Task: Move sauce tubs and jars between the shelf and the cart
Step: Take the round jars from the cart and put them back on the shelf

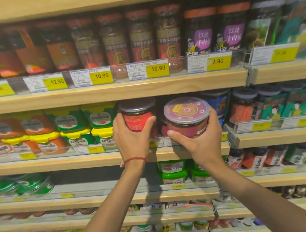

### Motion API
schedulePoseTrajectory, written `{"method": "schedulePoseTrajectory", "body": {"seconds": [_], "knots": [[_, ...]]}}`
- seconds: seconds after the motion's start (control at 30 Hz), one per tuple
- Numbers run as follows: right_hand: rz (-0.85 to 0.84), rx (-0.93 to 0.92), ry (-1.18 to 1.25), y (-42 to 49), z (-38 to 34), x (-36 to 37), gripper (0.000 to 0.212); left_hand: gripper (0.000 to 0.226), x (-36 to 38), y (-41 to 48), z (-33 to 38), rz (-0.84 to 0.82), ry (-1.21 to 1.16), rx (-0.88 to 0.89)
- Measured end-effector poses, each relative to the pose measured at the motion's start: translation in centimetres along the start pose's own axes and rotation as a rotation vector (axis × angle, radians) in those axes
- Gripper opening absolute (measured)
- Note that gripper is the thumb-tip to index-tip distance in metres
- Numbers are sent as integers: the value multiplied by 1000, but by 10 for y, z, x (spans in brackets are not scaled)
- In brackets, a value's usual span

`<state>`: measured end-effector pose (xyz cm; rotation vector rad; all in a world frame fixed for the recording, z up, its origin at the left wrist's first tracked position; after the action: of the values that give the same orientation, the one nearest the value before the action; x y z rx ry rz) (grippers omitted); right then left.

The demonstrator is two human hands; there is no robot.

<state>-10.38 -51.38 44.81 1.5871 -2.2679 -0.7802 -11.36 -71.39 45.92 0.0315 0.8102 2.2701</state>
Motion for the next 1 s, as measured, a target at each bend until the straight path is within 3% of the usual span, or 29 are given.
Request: {"method": "schedulePoseTrajectory", "body": {"seconds": [0.3,0.73,0.9,1.0], "knots": [[-16,46,42,-1,0,-3,104,98,7,-6,4,61,-29,-134],[-50,59,73,-5,-4,-4,101,77,16,-7,0,26,85,-150],[-51,78,94,-7,-5,-5,101,64,7,-12,-3,-37,-45,-123],[-47,93,114,-9,-6,-5,101,63,-5,-29,2,30,-120,-93]]}}
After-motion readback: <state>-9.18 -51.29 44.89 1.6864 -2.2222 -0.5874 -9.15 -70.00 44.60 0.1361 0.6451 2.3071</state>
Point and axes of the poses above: each hand's wrist, its own y-axis towards the middle knuckle, its own x-axis out of the palm, z = x × y, the point moved 3 cm from there along y, towards the middle knuckle
